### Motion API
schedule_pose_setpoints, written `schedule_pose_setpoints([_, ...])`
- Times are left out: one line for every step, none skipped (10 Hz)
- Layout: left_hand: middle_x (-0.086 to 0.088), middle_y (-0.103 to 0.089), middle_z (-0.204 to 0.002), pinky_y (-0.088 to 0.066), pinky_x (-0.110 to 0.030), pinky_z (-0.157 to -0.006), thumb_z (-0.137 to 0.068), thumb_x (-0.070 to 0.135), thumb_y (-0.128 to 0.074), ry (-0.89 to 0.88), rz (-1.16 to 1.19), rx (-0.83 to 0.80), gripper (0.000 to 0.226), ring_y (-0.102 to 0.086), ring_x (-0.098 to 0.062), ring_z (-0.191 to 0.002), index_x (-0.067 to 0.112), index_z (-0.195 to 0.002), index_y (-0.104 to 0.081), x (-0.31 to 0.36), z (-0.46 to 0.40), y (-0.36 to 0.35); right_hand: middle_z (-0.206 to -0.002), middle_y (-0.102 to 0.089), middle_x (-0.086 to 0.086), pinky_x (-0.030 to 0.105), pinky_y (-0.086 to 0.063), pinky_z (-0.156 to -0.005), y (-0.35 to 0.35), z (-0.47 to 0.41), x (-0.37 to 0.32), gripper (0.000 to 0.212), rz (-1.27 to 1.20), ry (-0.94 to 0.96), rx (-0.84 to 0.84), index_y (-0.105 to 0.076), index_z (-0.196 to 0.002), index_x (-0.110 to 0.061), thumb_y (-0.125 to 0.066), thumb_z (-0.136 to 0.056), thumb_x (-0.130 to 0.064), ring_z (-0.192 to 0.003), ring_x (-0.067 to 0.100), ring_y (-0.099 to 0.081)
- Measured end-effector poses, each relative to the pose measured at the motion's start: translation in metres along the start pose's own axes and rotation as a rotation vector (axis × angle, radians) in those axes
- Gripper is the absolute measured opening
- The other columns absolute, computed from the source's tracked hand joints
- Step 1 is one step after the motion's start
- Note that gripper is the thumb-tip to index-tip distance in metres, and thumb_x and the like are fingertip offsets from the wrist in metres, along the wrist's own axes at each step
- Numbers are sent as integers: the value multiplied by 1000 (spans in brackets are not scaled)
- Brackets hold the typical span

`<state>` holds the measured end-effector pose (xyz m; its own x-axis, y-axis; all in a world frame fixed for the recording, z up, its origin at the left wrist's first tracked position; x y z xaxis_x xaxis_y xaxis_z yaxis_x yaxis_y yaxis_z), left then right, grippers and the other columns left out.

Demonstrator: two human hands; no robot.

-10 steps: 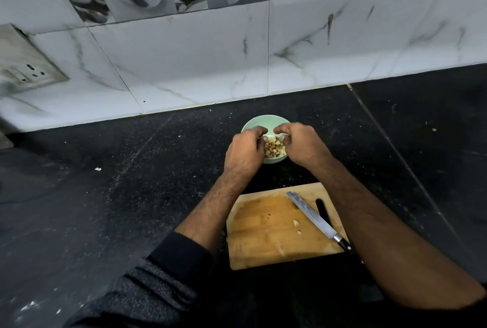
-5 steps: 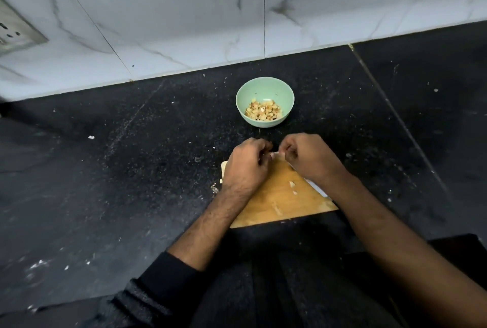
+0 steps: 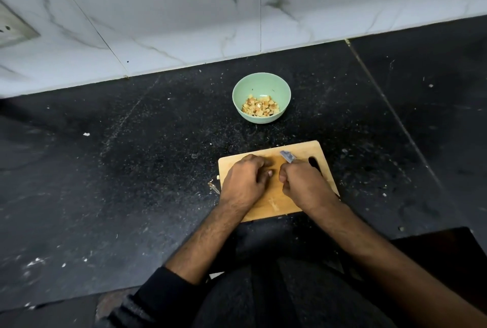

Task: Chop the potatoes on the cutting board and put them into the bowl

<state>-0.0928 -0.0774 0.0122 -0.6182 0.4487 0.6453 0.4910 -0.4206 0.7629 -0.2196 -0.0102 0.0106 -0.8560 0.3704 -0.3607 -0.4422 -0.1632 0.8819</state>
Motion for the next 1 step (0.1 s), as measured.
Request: schedule_pose_setpoints([3, -69, -118, -51, -36, -97, -94, 23, -67, -2, 3, 25, 25, -63, -15, -109, 19, -118, -71, -1, -1, 6, -109, -64, 4, 32, -55, -82, 4, -3, -4, 10, 13, 3, 9, -71, -100, -16, -69, -91, -12, -90, 21, -65])
Point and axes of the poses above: each hand's wrist, its own z-axis away from the middle knuckle, its own y-axis out of the back of the hand, x = y × z, the point moved 5 cm from there along -z, towards the middle knuckle
